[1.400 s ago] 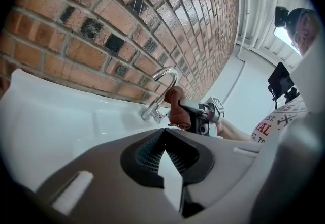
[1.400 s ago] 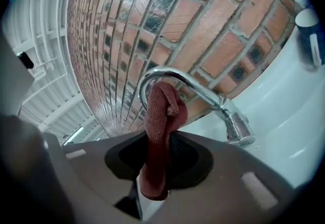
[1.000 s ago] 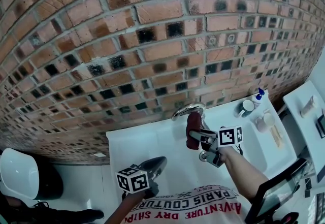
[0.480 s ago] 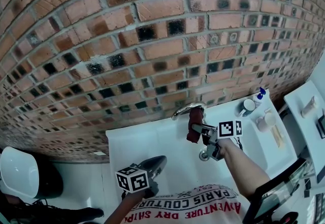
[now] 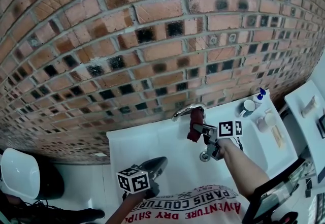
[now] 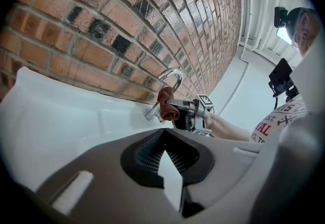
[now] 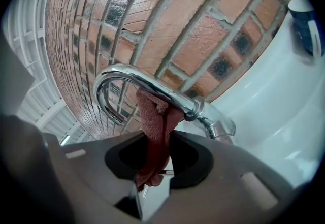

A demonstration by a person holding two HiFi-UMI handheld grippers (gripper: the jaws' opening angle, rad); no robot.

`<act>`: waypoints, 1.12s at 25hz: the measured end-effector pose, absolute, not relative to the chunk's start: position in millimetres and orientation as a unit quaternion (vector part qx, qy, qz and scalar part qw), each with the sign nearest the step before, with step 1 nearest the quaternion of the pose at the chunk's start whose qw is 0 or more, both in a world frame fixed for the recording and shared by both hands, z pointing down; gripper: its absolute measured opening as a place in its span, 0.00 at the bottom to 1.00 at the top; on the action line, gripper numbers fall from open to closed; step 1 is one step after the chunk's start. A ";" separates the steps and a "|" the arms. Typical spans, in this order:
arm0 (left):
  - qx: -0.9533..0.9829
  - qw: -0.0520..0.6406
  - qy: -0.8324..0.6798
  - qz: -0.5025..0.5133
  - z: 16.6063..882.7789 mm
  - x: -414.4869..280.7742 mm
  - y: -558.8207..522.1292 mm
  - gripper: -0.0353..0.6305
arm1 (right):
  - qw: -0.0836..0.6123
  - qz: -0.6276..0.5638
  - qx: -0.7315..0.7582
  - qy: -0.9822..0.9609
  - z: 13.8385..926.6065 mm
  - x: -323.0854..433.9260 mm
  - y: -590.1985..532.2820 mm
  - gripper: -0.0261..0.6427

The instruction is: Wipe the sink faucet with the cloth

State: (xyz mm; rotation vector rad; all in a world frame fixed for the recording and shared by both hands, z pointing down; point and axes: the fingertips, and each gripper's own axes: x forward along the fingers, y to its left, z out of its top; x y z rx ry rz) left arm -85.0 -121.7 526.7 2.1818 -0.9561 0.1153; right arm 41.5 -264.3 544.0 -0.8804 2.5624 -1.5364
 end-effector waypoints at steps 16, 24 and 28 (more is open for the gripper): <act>0.849 0.371 -0.375 0.031 528.6 -86.7 -124.1 0.06 | -0.006 -0.394 -0.291 0.872 476.0 33.6 -271.6 0.18; 0.847 0.372 -0.378 0.029 529.5 -88.9 -123.8 0.06 | 0.002 -0.377 -0.269 0.886 451.9 10.4 -265.7 0.18; 0.847 0.371 -0.379 0.026 528.8 -89.5 -124.8 0.06 | -0.002 -0.374 -0.262 0.890 451.1 -2.1 -261.0 0.18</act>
